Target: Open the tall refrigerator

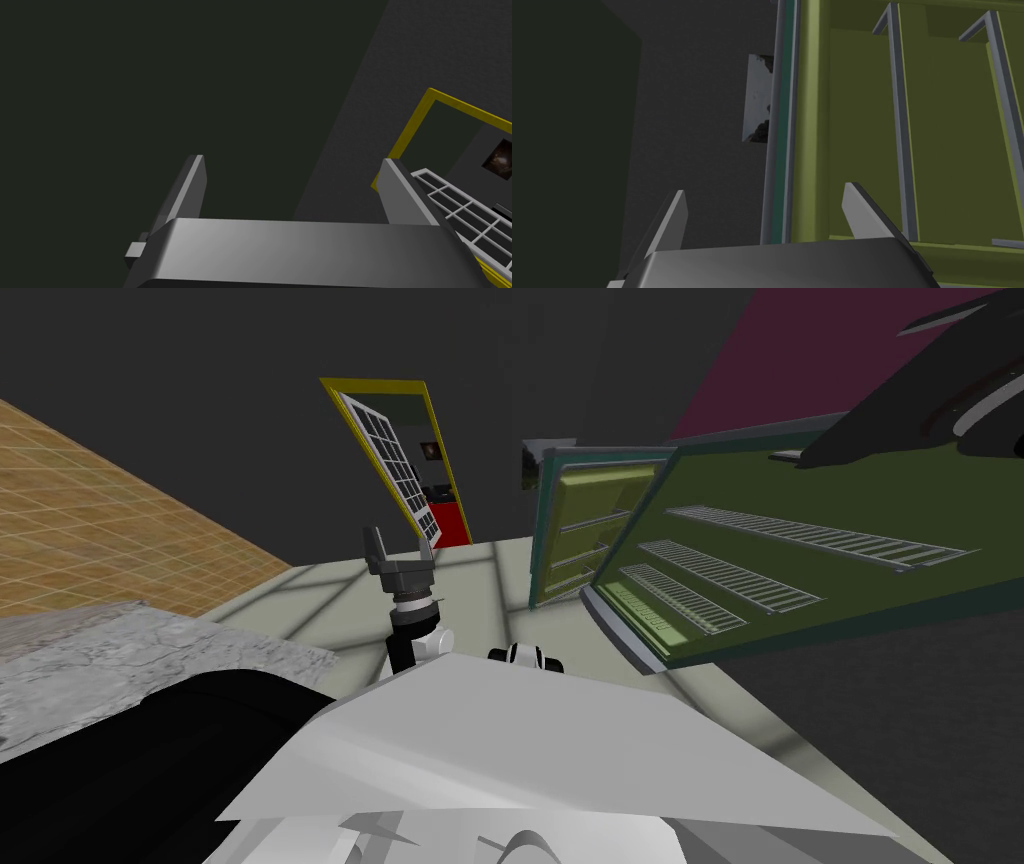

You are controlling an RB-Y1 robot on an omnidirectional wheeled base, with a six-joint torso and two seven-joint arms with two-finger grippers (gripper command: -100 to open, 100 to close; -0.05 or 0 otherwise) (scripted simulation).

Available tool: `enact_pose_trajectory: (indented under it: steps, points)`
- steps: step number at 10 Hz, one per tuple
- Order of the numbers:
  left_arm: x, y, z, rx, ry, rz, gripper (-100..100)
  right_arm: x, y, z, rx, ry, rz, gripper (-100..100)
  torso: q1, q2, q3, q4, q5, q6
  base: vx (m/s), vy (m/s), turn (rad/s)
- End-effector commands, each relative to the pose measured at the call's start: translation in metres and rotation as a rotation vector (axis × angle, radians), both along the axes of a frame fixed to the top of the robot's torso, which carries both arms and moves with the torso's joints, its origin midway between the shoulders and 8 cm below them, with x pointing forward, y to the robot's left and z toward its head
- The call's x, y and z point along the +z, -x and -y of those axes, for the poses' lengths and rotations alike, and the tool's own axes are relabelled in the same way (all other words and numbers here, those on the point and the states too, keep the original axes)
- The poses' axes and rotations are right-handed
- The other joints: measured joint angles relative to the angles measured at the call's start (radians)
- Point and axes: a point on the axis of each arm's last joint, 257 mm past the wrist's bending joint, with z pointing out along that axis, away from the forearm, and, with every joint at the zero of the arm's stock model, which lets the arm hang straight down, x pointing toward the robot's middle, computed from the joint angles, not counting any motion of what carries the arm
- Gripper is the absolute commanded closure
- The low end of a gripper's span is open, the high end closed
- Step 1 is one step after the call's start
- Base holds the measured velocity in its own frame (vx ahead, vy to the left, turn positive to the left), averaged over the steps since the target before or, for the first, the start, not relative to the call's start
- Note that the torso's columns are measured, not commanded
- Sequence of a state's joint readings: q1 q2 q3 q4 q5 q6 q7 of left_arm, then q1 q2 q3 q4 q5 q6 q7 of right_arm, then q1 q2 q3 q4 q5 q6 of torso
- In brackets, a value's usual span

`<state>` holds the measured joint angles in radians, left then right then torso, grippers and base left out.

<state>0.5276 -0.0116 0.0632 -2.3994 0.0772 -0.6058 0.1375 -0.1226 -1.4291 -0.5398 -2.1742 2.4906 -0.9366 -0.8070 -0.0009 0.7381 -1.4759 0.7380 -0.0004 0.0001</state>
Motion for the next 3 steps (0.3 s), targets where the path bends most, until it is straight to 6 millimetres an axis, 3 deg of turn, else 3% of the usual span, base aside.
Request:
enact_pose_trajectory:
  steps: [1, 3]
  points:
    - [0.0000, 0.0000, 0.0000, 0.000, 0.000, 0.000, 0, 0.0000, 0.0000, 0.0000, 0.000, 0.000, 0.000, 0, 0.000, 0.000, 0.000, 0.000, 0.000, 0.000, 0.000, 0.000, 0.000]
    - [0.0000, 0.0000, 0.0000, 0.000, 0.000, 0.000, 0, 0.0000, 0.0000, 0.0000, 0.000, 0.000, 0.000, 0, 0.001, 0.000, 0.000, 0.000, 0.000, 0.000, 0.000, 0.000, 0.000]
